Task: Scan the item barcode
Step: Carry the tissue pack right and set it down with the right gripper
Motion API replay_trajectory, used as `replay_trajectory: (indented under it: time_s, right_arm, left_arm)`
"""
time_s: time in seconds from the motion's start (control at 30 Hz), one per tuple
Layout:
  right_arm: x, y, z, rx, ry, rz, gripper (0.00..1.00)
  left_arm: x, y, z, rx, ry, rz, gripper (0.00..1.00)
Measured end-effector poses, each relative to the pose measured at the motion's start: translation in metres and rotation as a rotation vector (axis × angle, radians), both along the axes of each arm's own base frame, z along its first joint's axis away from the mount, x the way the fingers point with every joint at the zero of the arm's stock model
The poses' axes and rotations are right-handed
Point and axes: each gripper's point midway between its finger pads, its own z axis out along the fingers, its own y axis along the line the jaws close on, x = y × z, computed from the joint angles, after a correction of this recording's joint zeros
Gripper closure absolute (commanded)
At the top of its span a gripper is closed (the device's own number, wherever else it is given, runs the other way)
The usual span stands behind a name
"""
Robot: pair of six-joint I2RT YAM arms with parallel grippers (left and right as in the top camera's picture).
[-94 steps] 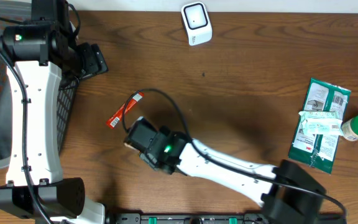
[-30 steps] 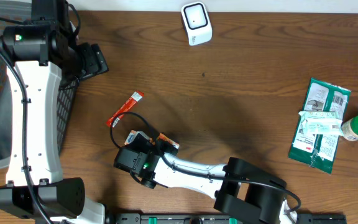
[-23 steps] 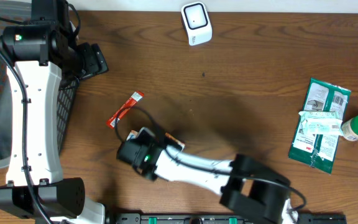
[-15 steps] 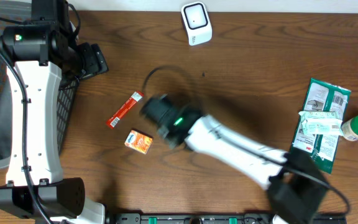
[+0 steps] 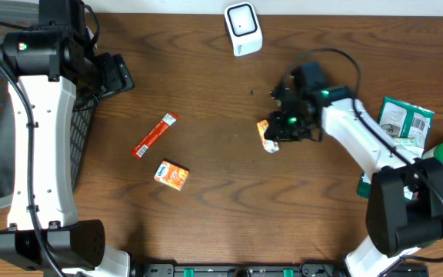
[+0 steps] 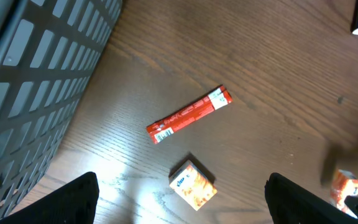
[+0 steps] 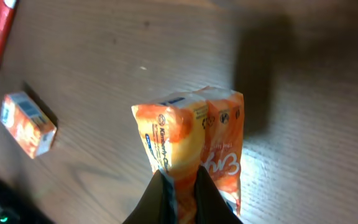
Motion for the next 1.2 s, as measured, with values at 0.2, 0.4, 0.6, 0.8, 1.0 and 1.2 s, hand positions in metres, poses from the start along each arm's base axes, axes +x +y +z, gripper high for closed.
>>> replay_trajectory:
  time_s: [0.2,0.4,0.6,0.8,1.0,1.2]
  right_arm:
    - [-0.01,-0.001,-0.025,0.18,-0.003,-0.001,0.94]
    - [-0.018,0.003,-0.028,0.26,0.003,0.01,0.41]
    - [-0.018,0.003,-0.029,0.257,0.001,0.012,0.28]
    - [-0.017,0.001,-0.03,0.244,0.0,0.008,0.31]
    - [-0.019,0.001,-0.031,0.241,0.01,0.002,0.41]
    - [-0.019,0.0,-0.029,0.241,0.01,-0.004,0.37]
  left_arm:
    - [0.0,0.0,0.0,0.0,0.0,0.0,0.14]
    - [0.0,0.0,0.0,0.0,0.0,0.0,0.14]
    - [0.0,0.0,0.0,0.0,0.0,0.0,0.14]
    - [0.0,0.0,0.0,0.0,0.0,0.0,0.14]
    - [0.0,0.0,0.0,0.0,0.0,0.0,0.14]
    - [0.0,0.0,0.0,0.0,0.0,0.0,0.14]
